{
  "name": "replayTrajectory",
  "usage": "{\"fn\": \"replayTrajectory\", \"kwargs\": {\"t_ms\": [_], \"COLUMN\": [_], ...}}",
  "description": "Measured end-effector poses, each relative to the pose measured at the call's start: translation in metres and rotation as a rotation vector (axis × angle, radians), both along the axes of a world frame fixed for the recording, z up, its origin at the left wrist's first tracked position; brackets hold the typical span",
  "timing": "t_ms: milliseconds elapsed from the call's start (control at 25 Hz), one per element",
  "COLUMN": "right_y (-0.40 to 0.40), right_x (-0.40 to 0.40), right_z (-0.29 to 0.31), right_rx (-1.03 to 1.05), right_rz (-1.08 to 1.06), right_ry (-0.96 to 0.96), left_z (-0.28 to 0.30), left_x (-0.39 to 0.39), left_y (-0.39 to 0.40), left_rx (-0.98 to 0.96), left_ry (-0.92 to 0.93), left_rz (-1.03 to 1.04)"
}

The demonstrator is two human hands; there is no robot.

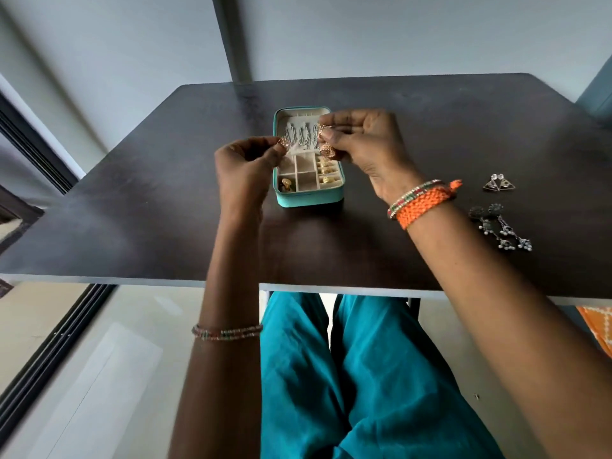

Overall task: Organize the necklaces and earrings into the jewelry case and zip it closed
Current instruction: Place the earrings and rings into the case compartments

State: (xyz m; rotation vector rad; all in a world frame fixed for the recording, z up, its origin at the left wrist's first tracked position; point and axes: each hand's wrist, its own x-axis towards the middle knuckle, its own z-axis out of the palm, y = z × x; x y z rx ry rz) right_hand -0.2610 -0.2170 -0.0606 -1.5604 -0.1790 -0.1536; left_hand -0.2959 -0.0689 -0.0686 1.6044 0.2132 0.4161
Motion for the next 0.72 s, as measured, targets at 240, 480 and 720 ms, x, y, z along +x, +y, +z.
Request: {"fn": "replayTrajectory", "kwargs": {"t_ms": [240, 480, 720], "right_y": [0.006, -0.002, -0.002], "right_x": [0.025, 0.027, 0.026], "right_z": [-0.018, -0.027, -0.029], "right_rx": [-0.05, -0.001, 0.002], "right_rz": [-0.015, 0.017, 0.016], "right_ry": [-0.017, 0.001, 0.014], "left_z": [-0.018, -0.013, -0.016], "left_x": [0.039, 0.05, 0.05], "left_y": [0.011, 0.004, -0.005], "left_rx": [0.265, 0.413, 0.663], "left_ry": [0.169, 0.177, 0.19], "left_rz": [0.049, 0.11, 0.243]}}
